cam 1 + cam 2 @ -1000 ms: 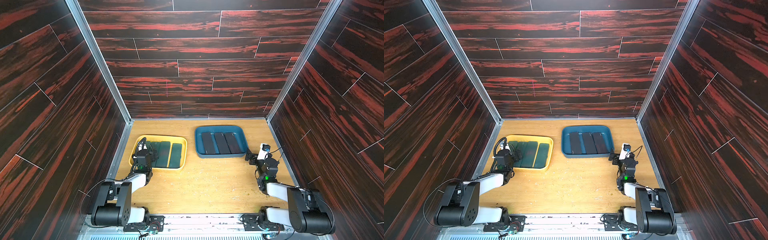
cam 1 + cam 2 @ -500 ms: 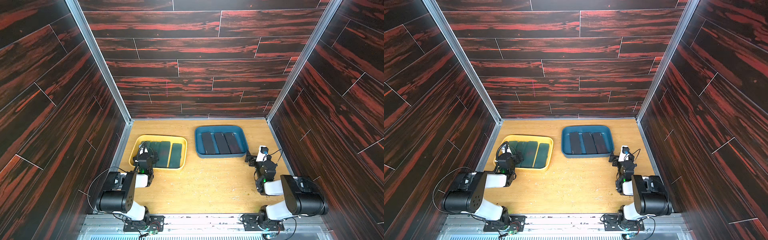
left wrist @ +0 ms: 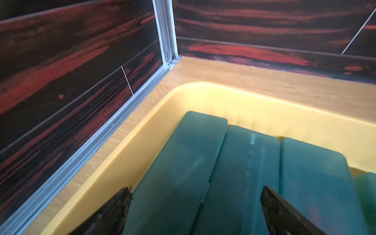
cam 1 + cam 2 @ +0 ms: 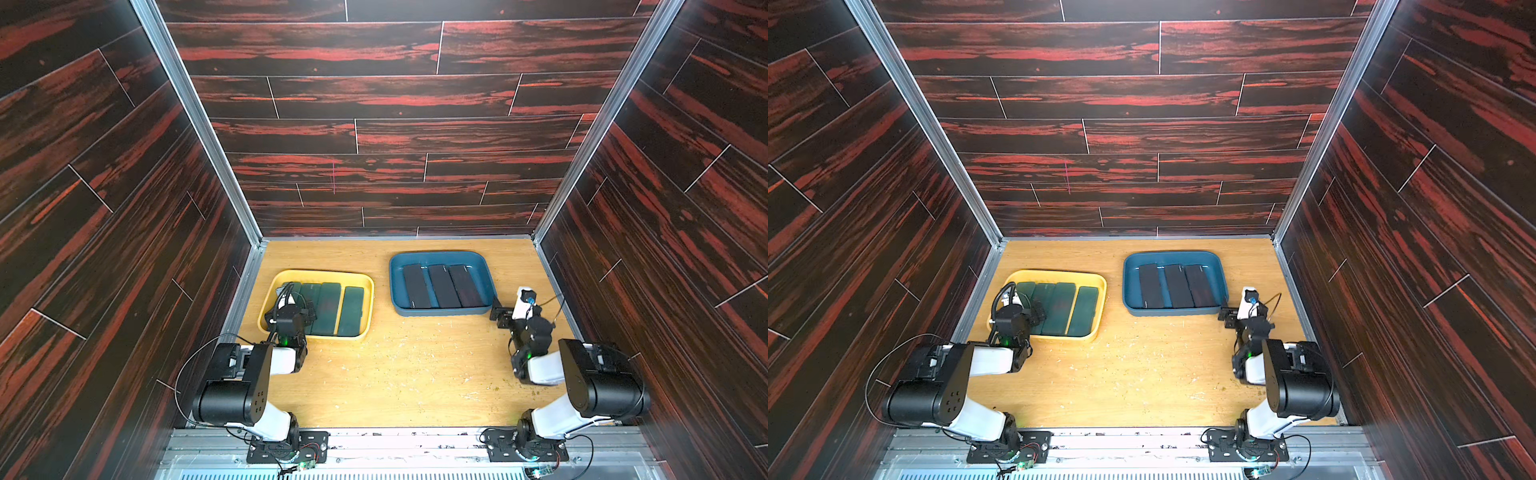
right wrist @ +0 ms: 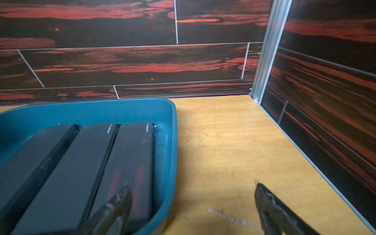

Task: Place the pencil cases by color into the storage box
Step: Reset both arms

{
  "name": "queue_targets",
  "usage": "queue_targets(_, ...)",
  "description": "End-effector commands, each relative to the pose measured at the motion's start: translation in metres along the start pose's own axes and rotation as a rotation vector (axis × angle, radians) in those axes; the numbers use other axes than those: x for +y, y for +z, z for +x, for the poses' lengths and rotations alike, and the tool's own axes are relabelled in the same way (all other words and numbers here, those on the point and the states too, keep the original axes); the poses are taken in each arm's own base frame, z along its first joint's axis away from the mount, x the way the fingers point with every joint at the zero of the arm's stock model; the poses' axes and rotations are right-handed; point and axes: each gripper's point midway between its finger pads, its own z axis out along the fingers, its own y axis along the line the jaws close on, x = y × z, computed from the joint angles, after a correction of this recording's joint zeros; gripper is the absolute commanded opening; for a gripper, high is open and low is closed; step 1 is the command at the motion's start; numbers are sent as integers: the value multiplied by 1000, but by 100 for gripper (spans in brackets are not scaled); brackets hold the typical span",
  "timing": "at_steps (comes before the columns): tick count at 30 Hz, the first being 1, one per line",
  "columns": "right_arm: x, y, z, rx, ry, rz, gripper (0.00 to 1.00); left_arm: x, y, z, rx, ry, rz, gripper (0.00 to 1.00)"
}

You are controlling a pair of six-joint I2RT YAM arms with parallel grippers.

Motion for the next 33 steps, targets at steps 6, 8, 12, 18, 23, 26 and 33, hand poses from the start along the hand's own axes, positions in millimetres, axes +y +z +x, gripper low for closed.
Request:
queue_targets(6, 0, 4, 14, 78, 52, -53, 99, 3, 4, -5, 4, -5, -24, 100)
queue_targets(8, 0, 4, 14, 77, 52, -52, 99, 3, 4, -4, 4, -5, -24, 100)
queue_targets(12, 1, 3, 13, 71, 50, -54, 99, 4, 3, -4, 2, -3, -24, 100)
queue_targets(18, 0, 3, 13, 73, 52, -52, 99, 4, 3, -5, -1, -3, -23, 100)
queue_targets(23, 1, 3, 14, 73, 51, -53, 99, 4, 3, -5, -2, -3, -24, 100)
queue_targets(26, 1, 3, 13, 73, 51, -54, 99, 4, 3, -5, -2, -4, -23, 100)
queue_targets(33, 0, 4, 14, 76, 47, -49, 99, 4, 3, -5, -2, -4, -24, 100)
